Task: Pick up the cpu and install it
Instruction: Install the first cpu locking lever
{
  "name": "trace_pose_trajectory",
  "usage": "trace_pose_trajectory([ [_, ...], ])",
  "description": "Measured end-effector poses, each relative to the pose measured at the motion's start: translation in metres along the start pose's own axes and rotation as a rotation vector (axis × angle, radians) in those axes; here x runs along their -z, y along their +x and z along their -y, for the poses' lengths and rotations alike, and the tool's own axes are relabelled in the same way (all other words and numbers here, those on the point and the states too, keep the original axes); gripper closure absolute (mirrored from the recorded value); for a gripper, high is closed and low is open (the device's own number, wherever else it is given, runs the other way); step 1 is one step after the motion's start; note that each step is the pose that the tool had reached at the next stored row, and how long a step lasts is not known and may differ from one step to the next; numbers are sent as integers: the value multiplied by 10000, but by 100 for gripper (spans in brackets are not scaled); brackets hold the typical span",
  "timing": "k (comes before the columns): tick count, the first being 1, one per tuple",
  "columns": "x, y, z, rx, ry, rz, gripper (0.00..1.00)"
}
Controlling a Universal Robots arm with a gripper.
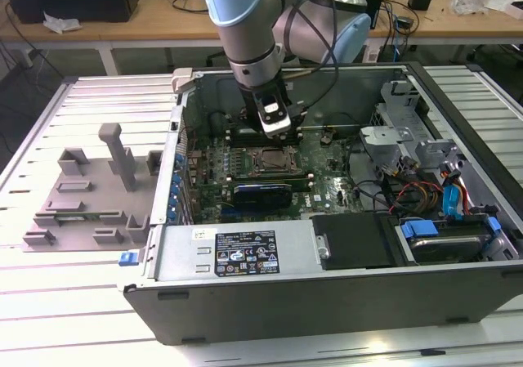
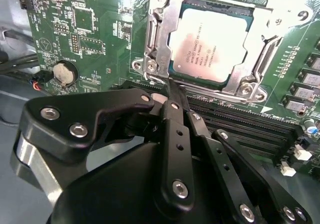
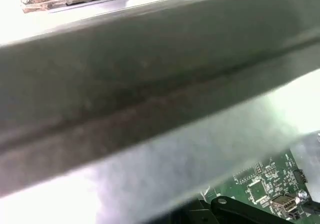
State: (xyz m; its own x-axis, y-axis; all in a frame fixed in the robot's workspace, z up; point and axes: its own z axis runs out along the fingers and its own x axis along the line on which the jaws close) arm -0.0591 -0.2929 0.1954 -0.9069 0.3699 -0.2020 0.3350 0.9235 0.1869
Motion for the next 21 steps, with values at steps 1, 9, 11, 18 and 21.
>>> trace_pose_trajectory([
  [1,0,-2,5,-7,-25,-9,89],
  [9,6,-10,23,-29,-98,-37,89],
  [11,11,-13,26,-38,-138,-50,89],
  [18,147,-42,2,-48,-169,-62,89],
  [21,235,-61,-15,-48,-168,-62,89],
])
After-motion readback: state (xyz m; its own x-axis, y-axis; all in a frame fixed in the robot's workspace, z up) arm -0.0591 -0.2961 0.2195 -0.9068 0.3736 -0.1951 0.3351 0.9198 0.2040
